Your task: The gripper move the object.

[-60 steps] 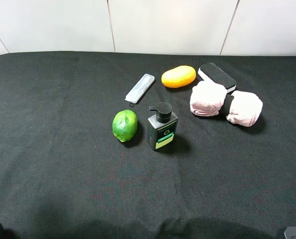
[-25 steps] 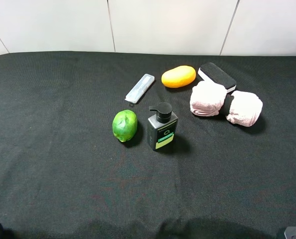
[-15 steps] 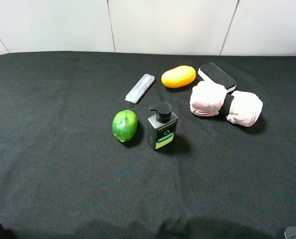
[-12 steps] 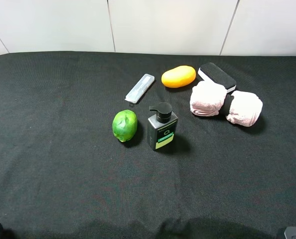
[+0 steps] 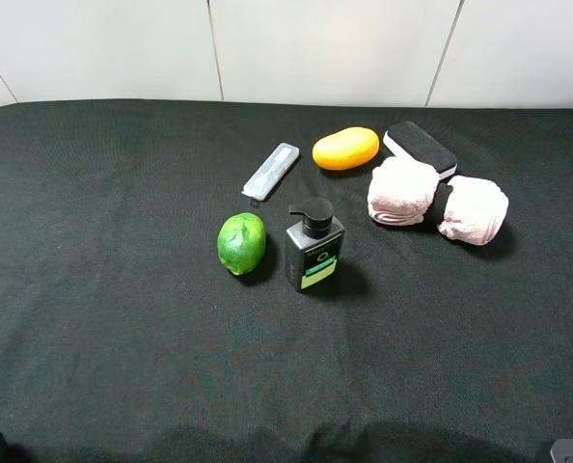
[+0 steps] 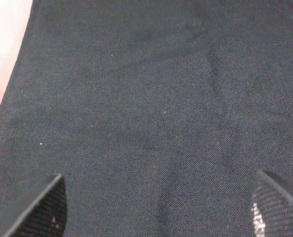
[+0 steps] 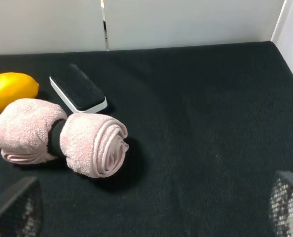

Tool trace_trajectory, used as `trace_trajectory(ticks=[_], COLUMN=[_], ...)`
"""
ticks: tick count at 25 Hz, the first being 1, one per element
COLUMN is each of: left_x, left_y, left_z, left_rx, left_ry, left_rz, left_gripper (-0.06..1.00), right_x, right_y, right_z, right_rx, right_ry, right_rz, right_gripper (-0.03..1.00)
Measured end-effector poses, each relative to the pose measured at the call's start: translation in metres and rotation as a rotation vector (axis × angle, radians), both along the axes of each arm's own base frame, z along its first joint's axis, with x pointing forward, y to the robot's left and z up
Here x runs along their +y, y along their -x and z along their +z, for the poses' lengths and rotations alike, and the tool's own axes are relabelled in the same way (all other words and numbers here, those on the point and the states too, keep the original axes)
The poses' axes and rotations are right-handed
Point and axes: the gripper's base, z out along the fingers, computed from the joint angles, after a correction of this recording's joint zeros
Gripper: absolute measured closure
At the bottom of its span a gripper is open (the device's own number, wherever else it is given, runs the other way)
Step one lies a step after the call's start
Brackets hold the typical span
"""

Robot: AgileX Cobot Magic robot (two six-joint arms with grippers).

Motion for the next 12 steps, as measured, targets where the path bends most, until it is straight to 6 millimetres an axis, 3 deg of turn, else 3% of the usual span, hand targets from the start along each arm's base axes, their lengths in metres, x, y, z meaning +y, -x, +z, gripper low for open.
trace_trajectory(ticks=[12], left_x=[0.0], left_y=[0.0], left_z=[0.0], left_rx=[0.0], left_ry=[0.0], left_rz=[0.0], left_gripper=[0.15], right_x=[0.0], right_y=[0.0], right_z=[0.0], right_rx=[0.0], right_ry=[0.0], right_rz=[0.0], right_gripper=[0.27])
